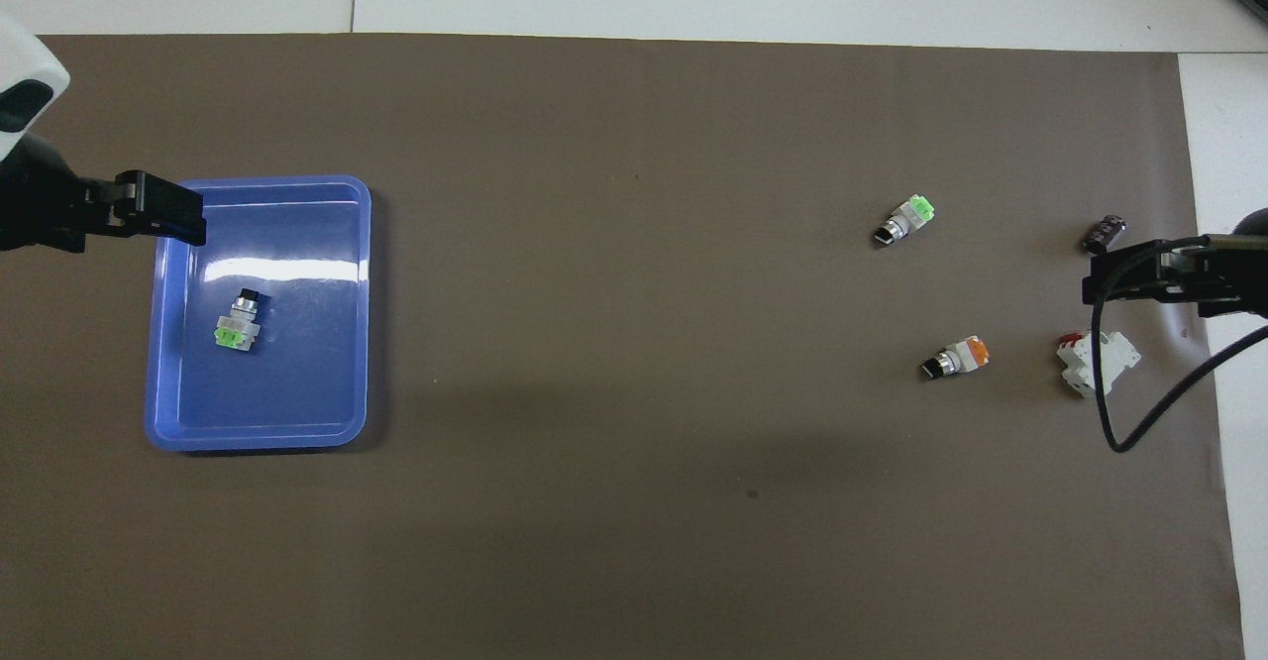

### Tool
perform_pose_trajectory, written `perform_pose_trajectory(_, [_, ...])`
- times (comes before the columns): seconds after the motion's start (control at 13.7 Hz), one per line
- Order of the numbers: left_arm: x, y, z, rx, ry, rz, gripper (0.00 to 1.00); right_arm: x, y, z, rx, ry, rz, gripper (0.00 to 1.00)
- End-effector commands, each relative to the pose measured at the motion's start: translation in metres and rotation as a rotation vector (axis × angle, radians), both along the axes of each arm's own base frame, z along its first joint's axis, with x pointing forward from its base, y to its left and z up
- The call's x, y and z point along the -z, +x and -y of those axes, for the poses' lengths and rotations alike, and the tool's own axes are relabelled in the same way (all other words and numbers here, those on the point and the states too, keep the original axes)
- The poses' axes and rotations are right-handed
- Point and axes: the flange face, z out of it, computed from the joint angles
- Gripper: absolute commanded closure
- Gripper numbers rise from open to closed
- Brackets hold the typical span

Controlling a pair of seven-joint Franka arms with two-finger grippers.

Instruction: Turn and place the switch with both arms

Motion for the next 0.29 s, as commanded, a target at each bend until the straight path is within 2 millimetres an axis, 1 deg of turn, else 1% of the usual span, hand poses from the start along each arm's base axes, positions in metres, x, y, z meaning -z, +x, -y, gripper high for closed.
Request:
perform_pose_trajectory(0.0, [-0.0026,-0.0049,-0.0098,0.003,-0.003,0.028,0.0,0.0037,-0.0014,0.0023,0.028,-0.017,0.005,0.0])
perform_pose_trajectory(0.22, [-0.0019,-0.0048,-0.0108,0.003,-0.001,0.027,0.0,0.0035,-0.0017,0.0023,0.032,-0.017,0.006,0.0])
